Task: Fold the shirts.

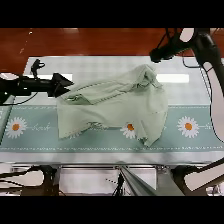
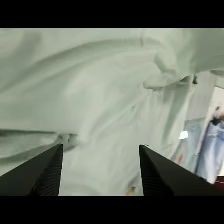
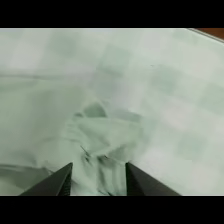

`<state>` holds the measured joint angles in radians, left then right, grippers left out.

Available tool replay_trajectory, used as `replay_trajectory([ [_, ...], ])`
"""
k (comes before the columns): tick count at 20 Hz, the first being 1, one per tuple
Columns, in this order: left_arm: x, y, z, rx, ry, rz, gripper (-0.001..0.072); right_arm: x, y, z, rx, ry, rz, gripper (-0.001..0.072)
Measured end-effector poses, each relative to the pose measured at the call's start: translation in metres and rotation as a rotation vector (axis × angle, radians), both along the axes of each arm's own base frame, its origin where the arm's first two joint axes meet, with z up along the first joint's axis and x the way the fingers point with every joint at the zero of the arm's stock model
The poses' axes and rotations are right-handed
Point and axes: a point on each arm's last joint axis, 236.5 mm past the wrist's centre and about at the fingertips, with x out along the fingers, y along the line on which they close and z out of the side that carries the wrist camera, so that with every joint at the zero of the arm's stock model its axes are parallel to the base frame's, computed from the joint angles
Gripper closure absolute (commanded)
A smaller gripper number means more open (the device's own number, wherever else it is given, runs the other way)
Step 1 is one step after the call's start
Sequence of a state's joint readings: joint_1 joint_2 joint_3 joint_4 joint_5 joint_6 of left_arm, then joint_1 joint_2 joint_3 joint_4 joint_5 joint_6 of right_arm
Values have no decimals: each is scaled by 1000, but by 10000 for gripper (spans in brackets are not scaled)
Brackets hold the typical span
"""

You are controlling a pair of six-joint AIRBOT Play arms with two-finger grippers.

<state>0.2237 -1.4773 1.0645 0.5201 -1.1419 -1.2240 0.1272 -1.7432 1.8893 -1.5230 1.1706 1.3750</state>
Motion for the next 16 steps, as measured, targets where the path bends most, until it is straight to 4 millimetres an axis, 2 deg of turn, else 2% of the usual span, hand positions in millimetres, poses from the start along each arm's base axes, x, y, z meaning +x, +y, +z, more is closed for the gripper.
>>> replay_trajectory([
  [2,-8,22,18,-60,48,18,190,-18,-44,21,-92,20,-54,291],
  [4,-32,43,25,-55,115,-3,260,-43,-93,35,-137,75,-141,290],
  [6,-74,67,12,70,222,-51,259,-73,-142,41,-138,149,-251,291],
  [8,-114,89,-4,206,320,-75,249,-103,-176,38,-77,226,-342,291],
  [10,-143,101,-18,280,389,-82,108,-126,-193,31,11,286,-398,291],
  [14,-185,100,-51,307,496,-104,106,-154,-204,11,126,371,-447,290],
  [16,-194,98,-68,310,506,-105,106,-161,-202,-1,161,404,-452,290],
])
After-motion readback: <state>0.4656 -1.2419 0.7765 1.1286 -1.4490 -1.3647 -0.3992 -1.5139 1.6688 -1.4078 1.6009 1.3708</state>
